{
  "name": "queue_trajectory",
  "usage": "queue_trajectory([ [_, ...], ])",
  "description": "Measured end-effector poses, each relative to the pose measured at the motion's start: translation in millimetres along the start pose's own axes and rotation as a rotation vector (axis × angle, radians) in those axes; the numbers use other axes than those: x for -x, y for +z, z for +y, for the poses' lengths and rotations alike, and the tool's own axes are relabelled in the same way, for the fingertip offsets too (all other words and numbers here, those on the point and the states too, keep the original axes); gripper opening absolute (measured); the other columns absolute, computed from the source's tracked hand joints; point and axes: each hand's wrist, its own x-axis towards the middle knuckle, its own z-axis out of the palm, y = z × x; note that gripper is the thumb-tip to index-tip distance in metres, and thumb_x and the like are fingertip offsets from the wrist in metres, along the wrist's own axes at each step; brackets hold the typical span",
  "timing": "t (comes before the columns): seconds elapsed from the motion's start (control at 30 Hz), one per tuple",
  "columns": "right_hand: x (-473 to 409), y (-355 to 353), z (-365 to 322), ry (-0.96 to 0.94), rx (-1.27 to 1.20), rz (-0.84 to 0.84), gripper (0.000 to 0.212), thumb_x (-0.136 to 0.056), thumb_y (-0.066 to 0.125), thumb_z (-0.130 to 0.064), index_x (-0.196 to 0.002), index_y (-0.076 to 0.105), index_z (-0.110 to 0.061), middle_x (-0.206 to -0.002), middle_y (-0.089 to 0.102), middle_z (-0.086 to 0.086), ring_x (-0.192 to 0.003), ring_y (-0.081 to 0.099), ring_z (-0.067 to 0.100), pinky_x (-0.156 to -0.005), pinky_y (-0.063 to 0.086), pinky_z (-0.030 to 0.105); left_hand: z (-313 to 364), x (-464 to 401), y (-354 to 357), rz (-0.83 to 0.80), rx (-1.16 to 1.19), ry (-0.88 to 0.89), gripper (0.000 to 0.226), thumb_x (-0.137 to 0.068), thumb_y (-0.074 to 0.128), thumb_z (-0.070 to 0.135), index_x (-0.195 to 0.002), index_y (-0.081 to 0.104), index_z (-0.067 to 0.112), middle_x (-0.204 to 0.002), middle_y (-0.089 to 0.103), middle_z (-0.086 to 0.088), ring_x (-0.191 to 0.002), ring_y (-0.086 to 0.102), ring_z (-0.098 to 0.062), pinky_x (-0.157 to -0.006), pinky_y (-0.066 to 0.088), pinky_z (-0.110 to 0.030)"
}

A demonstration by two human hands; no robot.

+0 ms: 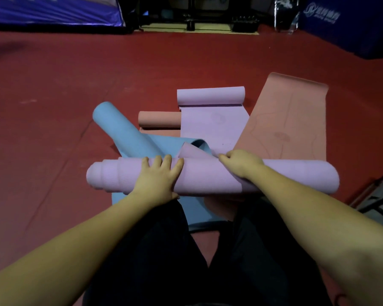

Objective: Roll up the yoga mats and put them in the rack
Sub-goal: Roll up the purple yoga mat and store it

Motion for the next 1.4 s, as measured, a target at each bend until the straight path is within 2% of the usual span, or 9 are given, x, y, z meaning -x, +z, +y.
queue_trajectory([
  [0.27,7.5,-43.9,-7.2,0.009,-0.032,-0.18,0.065,-0.097,0.028,-0.056,-0.138,0.053,-0.013,-0.149,0.045,0.015,-0.132,0.045,0.03,-0.109,0.034,0.041,-23.0,5.6,-59.7,-0.096,0.086,0.059,0.105,-0.06,0.062,0.082,-0.145,0.027,0.03,-0.129,0.051,0.002,-0.115,0.05,-0.026,-0.094,0.039,-0.045],
  [0.43,8.1,-26.5,-11.2,0.015,-0.076,-0.3,0.057,-0.098,0.036,-0.055,-0.137,0.055,-0.018,-0.148,0.047,0.01,-0.131,0.046,0.027,-0.1,0.034,0.036,-25.3,9.0,-48.5,-0.325,0.217,0.069,0.101,-0.057,0.066,0.081,-0.139,0.03,0.036,-0.128,0.054,0.005,-0.117,0.049,-0.024,-0.094,0.042,-0.042],
  [0.57,3.2,-8.0,-10.7,-0.089,0.01,-0.003,0.042,-0.097,0.035,-0.047,-0.1,0.067,-0.02,-0.119,0.063,0.01,-0.102,0.056,0.028,-0.082,0.045,0.036,-36.9,-0.8,-36.2,-0.416,0.377,0.052,0.094,-0.05,0.066,0.083,-0.129,0.036,0.041,-0.118,0.058,0.007,-0.108,0.051,-0.022,-0.088,0.046,-0.041],
  [0.7,20.7,5.7,-4.1,-0.147,-0.026,0.266,0.038,-0.096,0.04,-0.044,-0.076,0.057,-0.016,-0.088,0.055,0.003,-0.093,0.055,0.03,-0.069,0.039,0.036,-51.4,-23.3,-36.2,-0.631,0.579,-0.009,0.098,-0.052,0.08,0.071,-0.136,0.038,0.043,-0.12,0.057,0.015,-0.11,0.055,-0.019,-0.095,0.045,-0.038],
  [0.9,37.3,37.4,8.7,-0.115,0.132,0.428,0.07,-0.083,0.019,-0.065,-0.109,0.068,-0.022,-0.106,0.07,0.003,-0.103,0.061,0.029,-0.09,0.04,0.039,-63.5,-61.1,-29.1,-0.861,0.849,-0.087,0.075,-0.061,0.09,0.044,-0.125,0.052,0.039,-0.119,0.062,0.012,-0.109,0.059,-0.016,-0.094,0.046,-0.033],
  [1.0,32.4,35.9,11.7,-0.065,0.13,0.399,0.076,-0.079,0.013,-0.068,-0.112,0.067,-0.025,-0.11,0.069,0.0,-0.107,0.059,0.026,-0.091,0.038,0.038,-63.2,-72.9,-25.1,-0.917,0.91,-0.104,0.082,-0.047,0.091,0.051,-0.122,0.058,0.039,-0.122,0.065,0.007,-0.109,0.062,-0.02,-0.1,0.048,-0.039],
  [1.1,22.3,30.8,11.1,-0.054,0.128,0.368,0.077,-0.079,0.01,-0.067,-0.109,0.068,-0.025,-0.11,0.068,0.0,-0.107,0.058,0.026,-0.088,0.038,0.036,-62.0,-73.2,-20.7,-0.849,0.913,-0.103,0.081,-0.043,0.086,0.059,-0.118,0.063,0.039,-0.119,0.065,0.012,-0.109,0.061,-0.015,-0.102,0.046,-0.038],
  [1.23,10.0,29.6,11.2,-0.078,0.136,0.333,0.05,-0.095,0.035,-0.058,-0.099,0.069,-0.021,-0.105,0.068,0.003,-0.103,0.058,0.029,-0.086,0.04,0.037,-59.5,-56.4,-18.6,-0.442,0.664,0.03,0.08,-0.052,0.06,0.081,-0.123,0.061,0.043,-0.119,0.053,0.019,-0.111,0.044,-0.006,-0.097,0.039,-0.033],
  [1.4,-10.4,24.6,8.4,-0.057,0.094,0.2,0.056,-0.095,0.029,-0.06,-0.089,0.067,-0.019,-0.101,0.069,0.007,-0.095,0.06,0.031,-0.073,0.038,0.035,-29.4,-15.1,3.4,-0.001,0.358,0.045,0.073,-0.077,0.039,0.067,-0.134,0.058,0.025,-0.124,0.057,-0.006,-0.11,0.051,-0.032,-0.093,0.043,-0.046],
])
